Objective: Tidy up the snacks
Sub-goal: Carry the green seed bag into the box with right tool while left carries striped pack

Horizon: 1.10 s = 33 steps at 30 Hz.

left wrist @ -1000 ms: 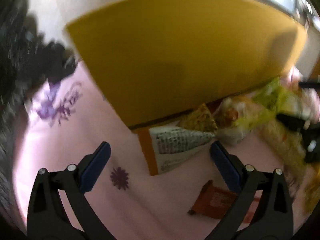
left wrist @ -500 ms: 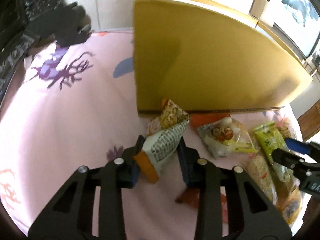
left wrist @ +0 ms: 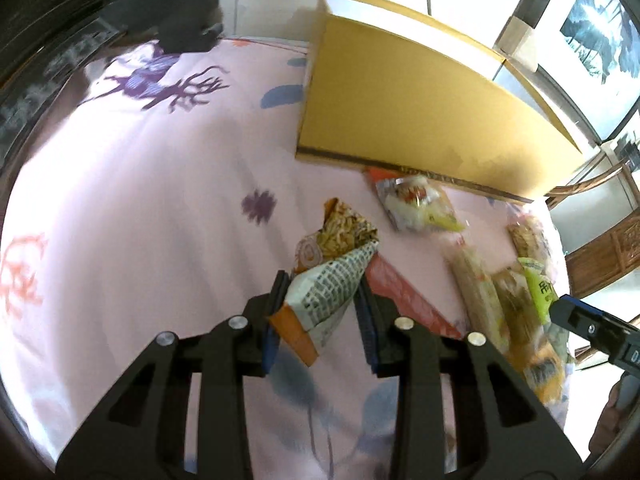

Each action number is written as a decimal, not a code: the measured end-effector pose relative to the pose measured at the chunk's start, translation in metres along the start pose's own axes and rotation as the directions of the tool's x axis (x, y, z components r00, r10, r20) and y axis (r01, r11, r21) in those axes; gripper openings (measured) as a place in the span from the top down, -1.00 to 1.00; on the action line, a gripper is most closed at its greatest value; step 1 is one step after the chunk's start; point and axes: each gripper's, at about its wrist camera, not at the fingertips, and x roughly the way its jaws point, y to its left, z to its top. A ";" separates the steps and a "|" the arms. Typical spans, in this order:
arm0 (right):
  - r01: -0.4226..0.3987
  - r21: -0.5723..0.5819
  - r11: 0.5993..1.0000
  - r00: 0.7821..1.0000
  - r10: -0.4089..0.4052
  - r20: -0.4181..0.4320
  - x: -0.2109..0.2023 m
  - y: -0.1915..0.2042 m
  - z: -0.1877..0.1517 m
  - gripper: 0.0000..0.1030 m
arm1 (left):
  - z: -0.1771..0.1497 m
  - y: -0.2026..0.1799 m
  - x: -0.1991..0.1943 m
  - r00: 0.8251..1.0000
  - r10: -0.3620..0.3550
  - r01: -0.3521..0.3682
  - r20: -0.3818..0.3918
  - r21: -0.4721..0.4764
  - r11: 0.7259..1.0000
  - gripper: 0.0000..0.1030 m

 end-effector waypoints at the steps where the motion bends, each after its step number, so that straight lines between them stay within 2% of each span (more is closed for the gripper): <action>1: 0.002 0.008 1.000 1.000 -0.002 -0.001 0.001 0.000 0.000 -0.18 | -0.005 0.001 -0.004 1.000 0.011 -0.011 -0.001 0.000 1.000 0.36; 4: 0.009 0.021 1.000 1.000 -0.009 0.006 -0.006 -0.004 -0.007 -0.18 | -0.021 0.003 -0.018 0.999 0.044 -0.044 -0.017 0.003 0.999 0.36; 8: 0.014 0.028 1.000 1.000 -0.014 0.010 -0.020 -0.005 -0.025 -0.18 | -0.034 -0.001 -0.039 0.998 0.061 -0.061 0.012 0.020 0.998 0.36; 11: 0.018 0.043 0.999 1.000 -0.019 0.015 -0.028 -0.006 -0.042 -0.18 | -0.035 -0.006 -0.053 0.999 0.025 -0.026 0.040 0.030 0.999 0.36; 15: 0.012 0.075 0.997 0.999 -0.014 0.029 -0.036 -0.013 -0.056 -0.18 | -0.040 -0.019 -0.067 0.999 0.009 -0.013 0.050 0.091 0.996 0.36; 18: 0.014 0.118 0.993 0.999 -0.019 0.041 -0.045 -0.018 -0.067 -0.18 | -0.044 -0.031 -0.080 0.997 -0.030 0.022 0.065 0.126 0.992 0.36; 21: 0.015 0.112 0.994 0.999 -0.020 0.048 -0.054 -0.018 -0.074 -0.18 | -0.043 -0.041 -0.094 0.996 -0.057 0.046 0.073 0.145 0.988 0.36; 26: 0.006 0.129 0.992 0.998 -0.013 0.057 -0.066 -0.021 -0.078 -0.18 | -0.030 -0.047 -0.123 0.986 -0.080 0.057 0.146 0.156 0.986 0.36; 33: -0.009 0.092 0.996 0.986 -0.006 0.169 -0.109 -0.016 -0.057 -0.18 | -0.014 -0.045 -0.155 0.975 -0.058 0.027 0.213 0.146 0.989 0.36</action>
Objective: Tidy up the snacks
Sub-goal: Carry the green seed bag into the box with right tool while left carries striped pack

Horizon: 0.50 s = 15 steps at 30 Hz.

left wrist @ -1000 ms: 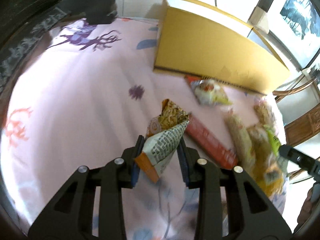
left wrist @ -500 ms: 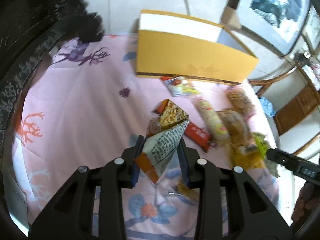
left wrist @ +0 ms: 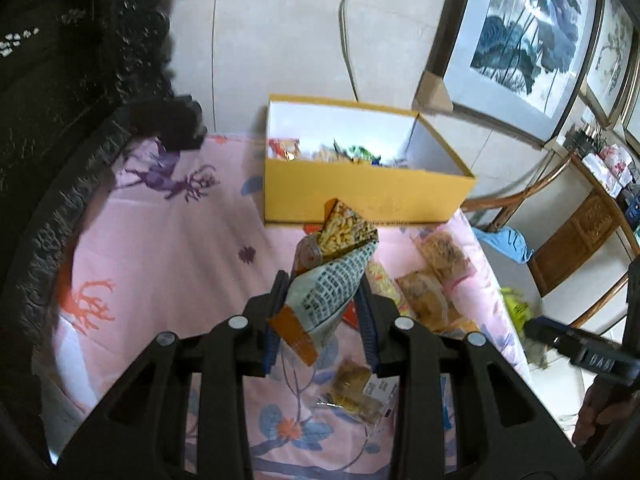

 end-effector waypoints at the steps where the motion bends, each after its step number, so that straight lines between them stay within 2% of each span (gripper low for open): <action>1: 0.003 -0.005 1.000 1.000 -0.003 0.014 -0.004 0.001 0.004 -0.18 | 0.002 0.000 -0.003 1.000 0.003 -0.003 0.008 -0.002 1.000 0.36; 9: -0.017 -0.039 0.999 0.992 0.022 0.123 -0.031 0.019 0.042 -0.18 | 0.031 -0.006 -0.025 0.998 0.010 -0.012 0.063 0.031 0.999 0.36; 15: -0.037 -0.068 0.997 0.987 0.047 0.155 -0.022 0.038 0.078 -0.18 | 0.070 -0.012 -0.007 0.997 0.015 -0.021 0.073 0.085 0.996 0.37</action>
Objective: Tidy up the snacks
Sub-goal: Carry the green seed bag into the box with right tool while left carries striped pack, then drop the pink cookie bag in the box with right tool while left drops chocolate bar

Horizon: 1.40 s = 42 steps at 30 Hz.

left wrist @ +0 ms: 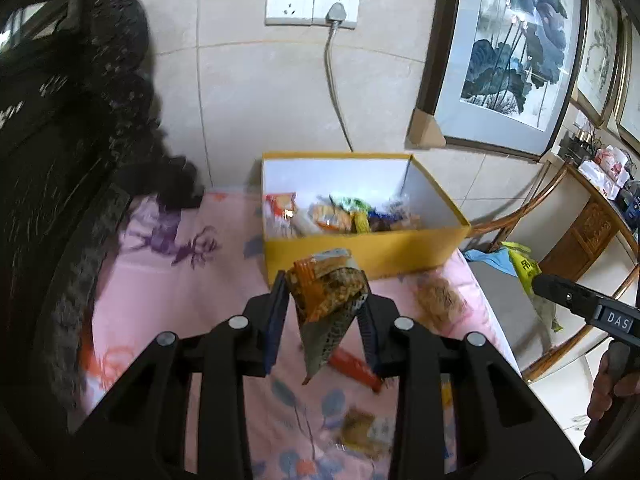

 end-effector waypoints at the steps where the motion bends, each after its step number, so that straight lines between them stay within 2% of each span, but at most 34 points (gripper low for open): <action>1: 0.000 -0.003 1.000 1.000 0.000 0.006 0.006 0.004 0.007 -0.18 | 0.008 0.000 0.006 1.000 0.003 -0.003 0.004 0.007 1.000 0.39; 6: -0.031 -0.031 0.999 0.995 0.034 0.089 0.035 0.023 0.061 -0.18 | 0.054 0.010 0.043 1.000 0.018 -0.018 0.019 0.012 1.000 0.41; 10: -0.045 -0.035 0.998 0.992 0.049 0.120 0.061 0.032 0.102 -0.18 | 0.087 0.020 0.067 0.999 0.029 -0.031 0.042 0.032 0.999 0.41; 14: -0.027 -0.075 0.997 0.992 0.036 0.122 0.086 0.041 0.125 -0.18 | 0.111 0.032 0.099 0.998 0.041 -0.042 0.041 0.033 0.999 0.41; 18: -0.026 -0.097 0.995 0.994 0.036 0.102 0.114 0.043 0.143 -0.18 | 0.119 0.035 0.131 0.998 0.055 -0.055 0.005 0.055 0.997 0.42; 21: -0.012 -0.099 0.995 0.994 0.023 0.107 0.127 0.038 0.151 -0.18 | 0.125 0.028 0.149 1.000 0.027 -0.027 -0.006 0.063 0.998 0.42; 22: -0.009 -0.105 0.994 0.994 0.020 0.110 0.132 0.036 0.153 -0.20 | 0.126 0.025 0.154 1.000 0.018 -0.018 0.005 0.060 0.998 0.35; 23: 0.026 -0.123 0.992 0.995 -0.014 0.097 0.143 0.033 0.156 -0.31 | 0.127 0.021 0.161 0.999 0.014 -0.016 0.029 0.059 0.998 -0.41; 24: 0.076 -0.140 0.987 0.995 -0.066 0.072 0.152 0.032 0.156 -0.77 | 0.126 0.016 0.169 0.999 0.046 -0.048 0.030 0.066 0.997 -0.96; 25: 0.123 -0.155 0.980 0.992 -0.118 0.041 0.161 0.030 0.155 -0.97 | 0.124 0.011 0.175 0.995 0.098 -0.099 0.022 0.073 0.992 -0.96; 26: 0.140 -0.163 0.977 0.990 -0.139 0.022 0.165 0.025 0.149 -0.97 | 0.120 0.006 0.181 0.992 0.127 -0.127 -0.002 0.092 0.988 -0.96; 28: 0.120 -0.161 0.980 0.993 -0.119 0.018 0.159 0.016 0.138 -0.97 | 0.108 -0.004 0.187 0.994 0.102 -0.095 -0.042 0.156 0.983 -0.96; 32: 0.155 -0.154 0.976 0.987 -0.159 -0.013 0.139 -0.011 0.107 -0.97 | 0.073 -0.007 0.173 0.990 0.127 -0.115 -0.060 0.177 0.978 -0.96; 34: 0.198 -0.133 0.971 0.976 -0.208 -0.070 0.137 -0.032 0.084 -0.97 | 0.046 -0.005 0.164 0.987 0.114 -0.094 -0.116 0.162 0.982 -0.96; 36: 0.257 -0.108 0.960 0.952 -0.271 -0.145 0.144 -0.055 0.057 -0.97 | 0.015 -0.004 0.157 0.981 0.091 -0.065 -0.170 0.149 0.987 -0.96; 39: 0.295 -0.100 0.950 0.924 -0.310 -0.222 0.160 -0.075 0.017 -0.97 | -0.030 -0.004 0.158 0.961 0.083 -0.059 -0.264 0.096 0.994 -0.96; 41: 0.292 -0.119 0.949 0.924 -0.312 -0.223 0.170 -0.075 0.003 -0.97 | -0.054 -0.002 0.168 0.937 0.067 -0.057 -0.342 0.039 0.998 -0.96; 42: 0.277 -0.133 0.951 0.929 -0.301 -0.215 0.174 -0.072 0.000 -0.97 | -0.070 -0.001 0.177 0.919 0.056 -0.065 -0.391 -0.010 0.998 -0.96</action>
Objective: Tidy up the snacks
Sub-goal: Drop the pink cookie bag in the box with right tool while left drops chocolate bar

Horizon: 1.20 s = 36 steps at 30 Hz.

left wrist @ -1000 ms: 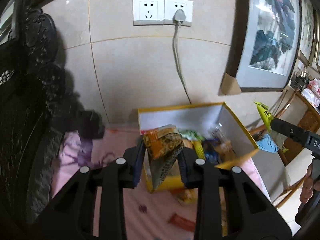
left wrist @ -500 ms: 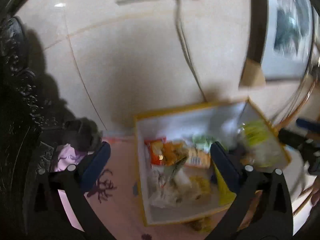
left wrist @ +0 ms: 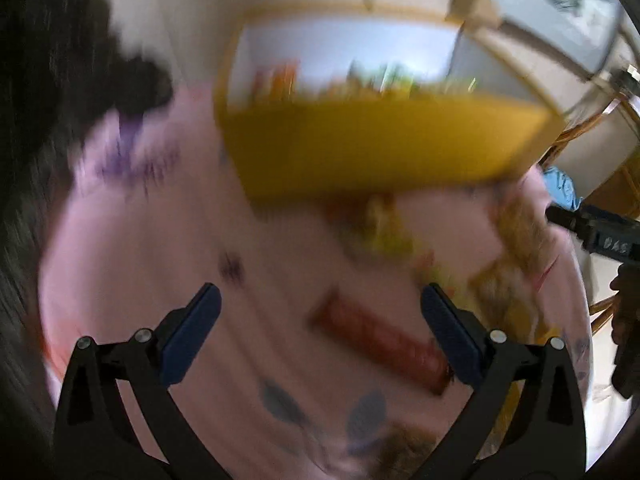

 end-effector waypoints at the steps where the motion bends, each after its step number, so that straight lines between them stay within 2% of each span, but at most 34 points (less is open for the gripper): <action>1: -0.009 -0.017 1.000 1.000 0.009 0.011 0.004 0.002 0.001 -0.97 | -0.007 0.001 0.008 0.999 -0.020 0.019 -0.026 -0.033 0.999 -0.96; 3: 0.003 -0.091 0.996 1.000 0.000 0.031 0.018 0.012 0.002 -0.97 | -0.018 0.000 0.026 0.998 -0.027 0.023 -0.056 -0.081 0.996 -0.96; 5: 0.036 -0.157 0.987 0.999 -0.034 0.014 0.035 0.017 0.005 -0.97 | -0.025 -0.003 0.038 0.996 0.015 -0.023 -0.088 -0.085 0.996 -0.96; 6: 0.037 -0.167 0.985 0.999 -0.038 0.000 0.042 0.017 0.004 -0.97 | -0.028 -0.004 0.044 0.996 0.008 -0.016 -0.086 -0.092 0.996 -0.96; 7: 0.027 -0.176 0.984 1.000 -0.029 -0.011 0.048 0.018 0.004 -0.97 | -0.029 -0.003 0.047 0.997 -0.011 0.003 -0.074 -0.112 0.994 -0.96; 9: 0.020 -0.204 0.979 0.999 -0.028 -0.035 0.060 0.019 0.000 -0.97 | -0.030 -0.003 0.049 0.998 0.014 -0.023 -0.059 -0.143 0.989 -0.96; 10: 0.026 -0.228 0.973 0.998 -0.040 -0.057 0.067 0.021 -0.004 -0.97 | -0.031 -0.006 0.049 0.998 0.042 -0.048 -0.046 -0.138 0.989 -0.96; 12: 0.033 -0.204 0.978 0.999 -0.040 -0.029 0.064 0.017 -0.012 -0.97 | -0.038 -0.016 0.050 0.995 0.098 -0.098 -0.006 -0.089 0.991 -0.90; 13: 0.032 -0.183 0.983 0.999 -0.039 -0.034 0.062 0.016 -0.015 -0.97 | -0.041 -0.018 0.046 0.996 0.087 -0.085 0.022 -0.081 0.993 -0.71; 14: 0.028 -0.153 0.988 0.999 -0.034 -0.035 0.060 0.013 -0.019 -0.85 | -0.044 -0.019 0.044 0.996 0.085 -0.083 0.032 -0.061 0.995 -0.56; 15: 0.028 -0.116 0.993 0.999 -0.030 -0.016 0.053 0.011 -0.026 -0.56 | -0.045 -0.020 0.041 0.997 0.074 -0.072 0.036 -0.039 0.997 -0.48; 17: 0.028 -0.122 0.992 0.999 -0.030 -0.014 0.043 0.015 -0.035 -0.21 | -0.046 -0.018 0.036 0.998 0.059 -0.059 0.026 0.009 0.998 -0.20; 18: 0.016 -0.109 0.994 0.999 -0.020 -0.031 0.040 0.015 -0.038 -0.15 | -0.046 -0.019 0.036 0.999 0.049 -0.050 0.020 0.054 0.997 -0.12; 19: 0.007 -0.088 0.996 0.999 -0.012 -0.046 0.037 0.013 -0.040 -0.13 | -0.045 -0.017 0.035 0.999 0.046 -0.046 0.004 0.074 0.996 0.08; 20: 0.010 -0.068 0.998 0.998 -0.014 -0.058 0.034 0.012 -0.043 -0.10 | -0.044 -0.013 0.034 0.999 0.049 -0.048 -0.012 0.069 0.996 0.28; 22: 0.001 -0.029 1.000 0.998 -0.003 -0.063 0.026 0.007 -0.050 -0.08 | -0.041 -0.003 0.034 0.998 0.043 -0.041 -0.039 0.035 0.999 0.54; 25: -0.005 0.003 1.000 0.999 0.005 -0.044 0.008 0.007 -0.059 -0.08 | -0.043 0.011 0.024 0.998 0.018 -0.019 -0.052 -0.023 1.000 0.54; 28: -0.014 0.027 1.000 1.000 0.014 0.022 -0.025 0.008 -0.063 -0.08 | -0.047 0.024 0.010 1.000 0.004 -0.005 -0.031 -0.053 0.999 0.54; 30: -0.063 0.043 0.997 0.996 0.060 0.066 -0.045 0.006 -0.062 -0.08 | -0.047 0.027 0.000 1.000 -0.010 0.008 -0.028 -0.064 0.998 0.54; 32: -0.114 0.044 0.993 0.989 0.109 0.103 -0.064 0.005 -0.056 -0.08 | -0.046 0.024 -0.017 1.000 -0.004 0.005 0.014 -0.054 0.999 0.54; 36: -0.096 0.021 0.995 0.983 0.092 0.159 -0.097 0.013 -0.043 -0.08 | -0.037 0.011 -0.049 0.997 0.008 -0.004 0.080 -0.045 0.999 0.54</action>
